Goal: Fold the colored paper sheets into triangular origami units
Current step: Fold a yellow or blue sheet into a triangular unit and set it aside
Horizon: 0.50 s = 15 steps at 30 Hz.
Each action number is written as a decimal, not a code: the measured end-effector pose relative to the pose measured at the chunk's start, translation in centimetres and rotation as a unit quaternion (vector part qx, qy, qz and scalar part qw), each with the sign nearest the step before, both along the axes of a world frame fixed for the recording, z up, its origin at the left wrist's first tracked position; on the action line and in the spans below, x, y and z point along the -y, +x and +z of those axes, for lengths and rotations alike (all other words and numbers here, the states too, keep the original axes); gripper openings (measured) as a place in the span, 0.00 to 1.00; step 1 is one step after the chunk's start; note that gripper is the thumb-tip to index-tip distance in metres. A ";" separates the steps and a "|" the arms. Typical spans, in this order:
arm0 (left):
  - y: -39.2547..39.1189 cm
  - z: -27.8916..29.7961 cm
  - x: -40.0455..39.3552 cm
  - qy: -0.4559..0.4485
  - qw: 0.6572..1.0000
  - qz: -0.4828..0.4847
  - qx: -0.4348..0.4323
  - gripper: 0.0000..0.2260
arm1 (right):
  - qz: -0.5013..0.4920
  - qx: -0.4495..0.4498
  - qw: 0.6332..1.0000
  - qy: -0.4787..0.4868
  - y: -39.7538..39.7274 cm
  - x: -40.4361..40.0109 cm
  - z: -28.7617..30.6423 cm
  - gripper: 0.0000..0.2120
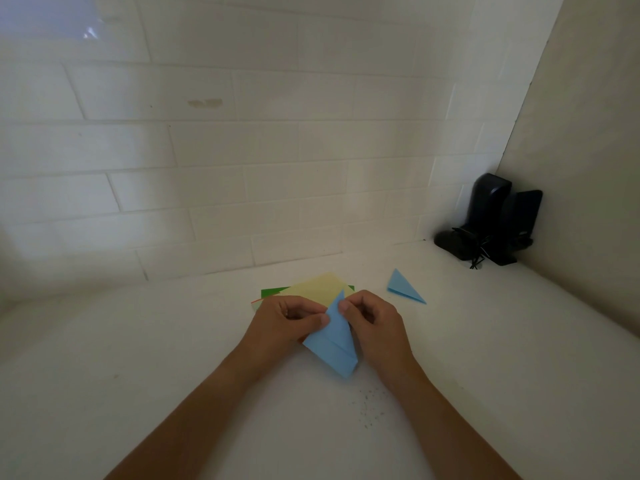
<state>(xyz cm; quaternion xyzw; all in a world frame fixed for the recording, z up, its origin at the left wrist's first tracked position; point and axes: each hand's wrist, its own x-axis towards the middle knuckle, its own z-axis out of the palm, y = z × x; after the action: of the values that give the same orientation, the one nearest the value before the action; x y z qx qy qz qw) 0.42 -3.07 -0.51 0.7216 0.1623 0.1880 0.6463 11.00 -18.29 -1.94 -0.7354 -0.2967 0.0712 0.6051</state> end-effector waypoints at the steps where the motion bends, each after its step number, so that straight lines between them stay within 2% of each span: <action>1: 0.0 0.0 0.0 -0.001 1.000 0.000 0.001 0.03 | 0.001 0.002 1.000 0.002 0.0 0.0 0.0 0.08; 7: -0.2 0.4 0.0 -0.025 0.999 0.007 0.021 0.03 | 0.029 -0.010 1.000 -0.004 -0.1 0.0 0.0 0.08; 15: -0.2 0.2 0.0 -0.019 0.999 0.008 0.026 0.04 | 0.015 0.001 1.000 -0.021 0.1 -0.2 -0.4 0.11</action>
<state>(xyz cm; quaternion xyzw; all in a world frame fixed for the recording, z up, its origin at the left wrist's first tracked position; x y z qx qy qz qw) 0.26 -3.03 -0.33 0.7030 0.1541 0.2087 0.6621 11.12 -18.07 -2.31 -0.7435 -0.3067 0.0859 0.5880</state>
